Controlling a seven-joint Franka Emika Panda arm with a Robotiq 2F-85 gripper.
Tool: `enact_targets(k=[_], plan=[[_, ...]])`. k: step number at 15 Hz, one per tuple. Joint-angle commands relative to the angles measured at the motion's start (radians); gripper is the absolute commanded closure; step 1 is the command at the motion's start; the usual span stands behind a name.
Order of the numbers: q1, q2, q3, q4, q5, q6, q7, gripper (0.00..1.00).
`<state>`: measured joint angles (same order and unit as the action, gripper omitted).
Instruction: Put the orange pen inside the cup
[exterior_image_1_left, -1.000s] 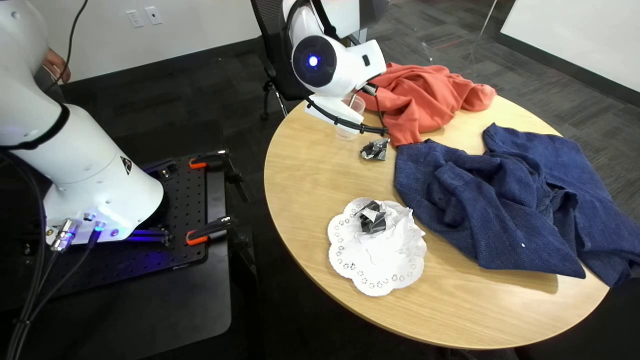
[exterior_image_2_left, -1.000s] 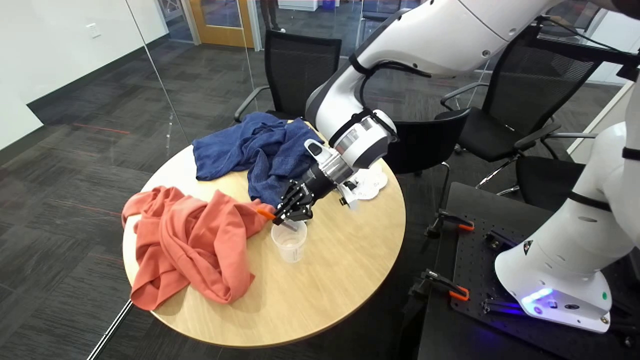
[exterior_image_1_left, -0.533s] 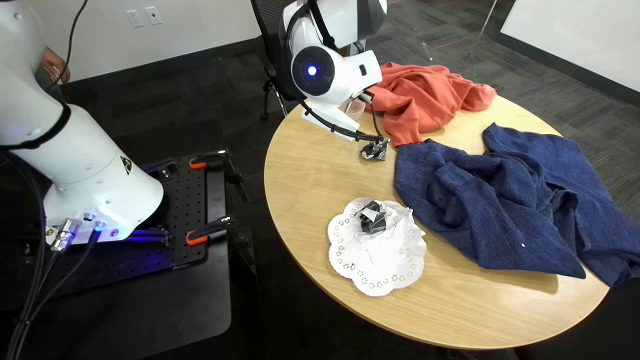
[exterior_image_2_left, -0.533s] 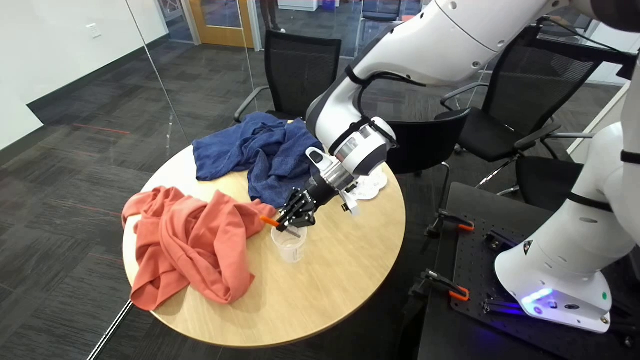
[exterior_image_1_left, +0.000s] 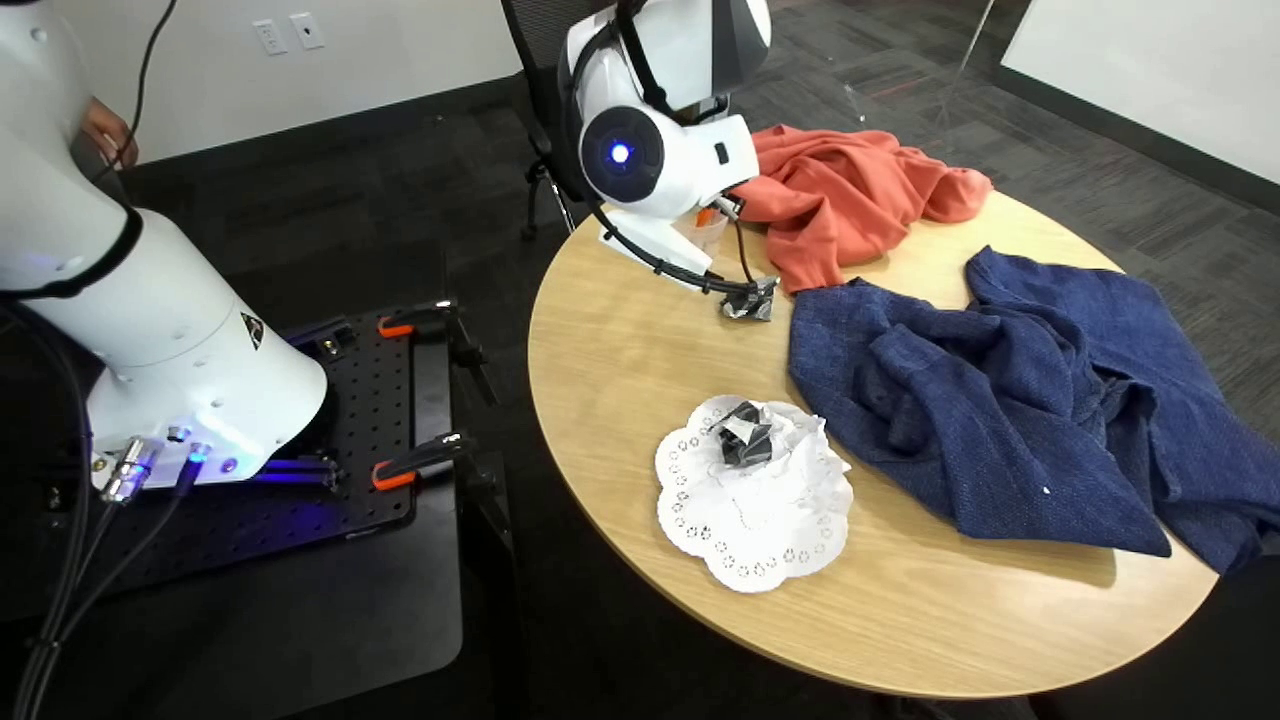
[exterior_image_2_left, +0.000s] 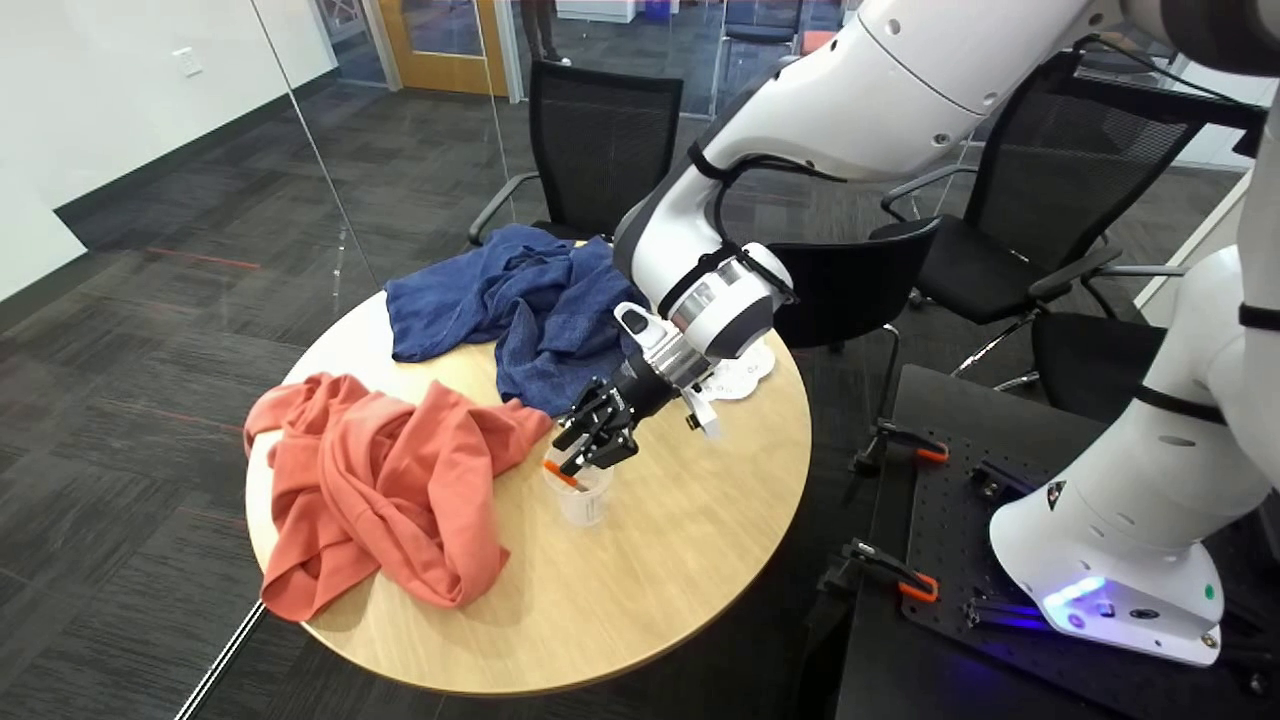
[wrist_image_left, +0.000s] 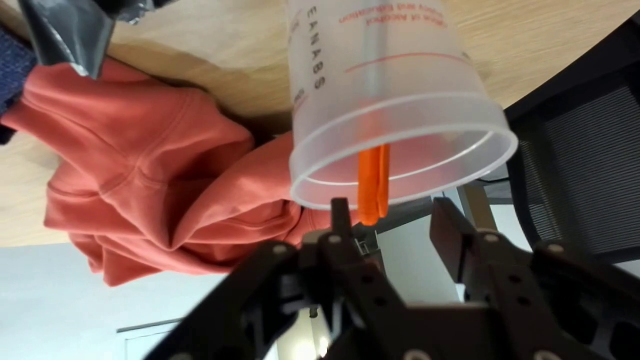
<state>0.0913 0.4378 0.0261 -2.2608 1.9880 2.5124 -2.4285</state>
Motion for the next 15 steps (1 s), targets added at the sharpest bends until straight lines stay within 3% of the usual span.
enact_targets(k=[1, 4, 10, 15], plan=[[0.032, -0.046, -0.018, -0.017, 0.048, -0.012, -0.006, 0.22], [0.045, -0.101, -0.018, -0.045, 0.093, -0.013, -0.04, 0.01], [0.057, -0.24, -0.012, -0.104, 0.132, 0.01, -0.103, 0.0], [0.047, -0.304, 0.0, -0.135, 0.118, 0.013, -0.082, 0.0]])
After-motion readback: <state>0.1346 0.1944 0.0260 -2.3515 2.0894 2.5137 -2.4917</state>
